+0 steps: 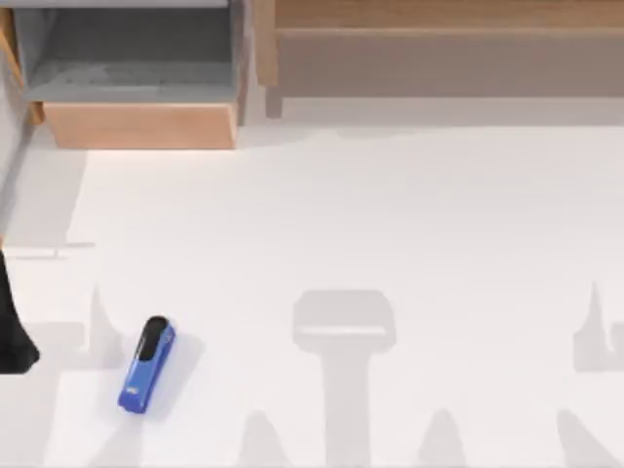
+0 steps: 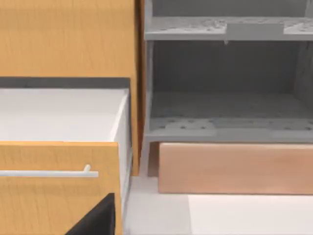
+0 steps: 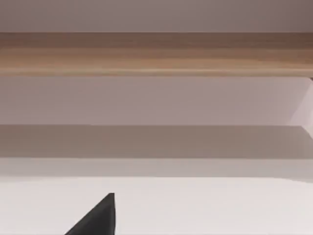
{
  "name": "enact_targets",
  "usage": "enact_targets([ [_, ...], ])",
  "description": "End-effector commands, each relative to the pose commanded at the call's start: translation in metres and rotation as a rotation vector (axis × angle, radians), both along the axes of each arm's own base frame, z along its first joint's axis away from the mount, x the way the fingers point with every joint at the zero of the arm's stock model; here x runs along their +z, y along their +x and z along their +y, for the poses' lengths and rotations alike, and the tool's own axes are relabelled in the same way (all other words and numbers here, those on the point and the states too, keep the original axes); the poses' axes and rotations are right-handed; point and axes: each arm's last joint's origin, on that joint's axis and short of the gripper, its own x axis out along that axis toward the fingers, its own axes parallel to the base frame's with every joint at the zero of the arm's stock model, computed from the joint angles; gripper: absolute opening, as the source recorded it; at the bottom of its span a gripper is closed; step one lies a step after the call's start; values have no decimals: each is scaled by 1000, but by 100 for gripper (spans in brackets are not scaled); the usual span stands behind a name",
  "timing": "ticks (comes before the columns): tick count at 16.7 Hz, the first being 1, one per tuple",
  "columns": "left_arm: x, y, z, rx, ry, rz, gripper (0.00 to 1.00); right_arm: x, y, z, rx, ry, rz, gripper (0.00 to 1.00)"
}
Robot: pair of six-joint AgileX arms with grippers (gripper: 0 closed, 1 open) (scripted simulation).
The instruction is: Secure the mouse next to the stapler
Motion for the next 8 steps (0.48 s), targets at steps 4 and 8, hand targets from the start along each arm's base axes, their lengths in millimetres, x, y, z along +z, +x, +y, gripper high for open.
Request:
enact_targets([
  [4, 5, 0, 1, 13, 6, 21, 100, 0, 0, 0, 0, 0, 0, 100],
  [8, 36, 4, 7, 78, 37, 142, 100, 0, 0, 0, 0, 0, 0, 100],
])
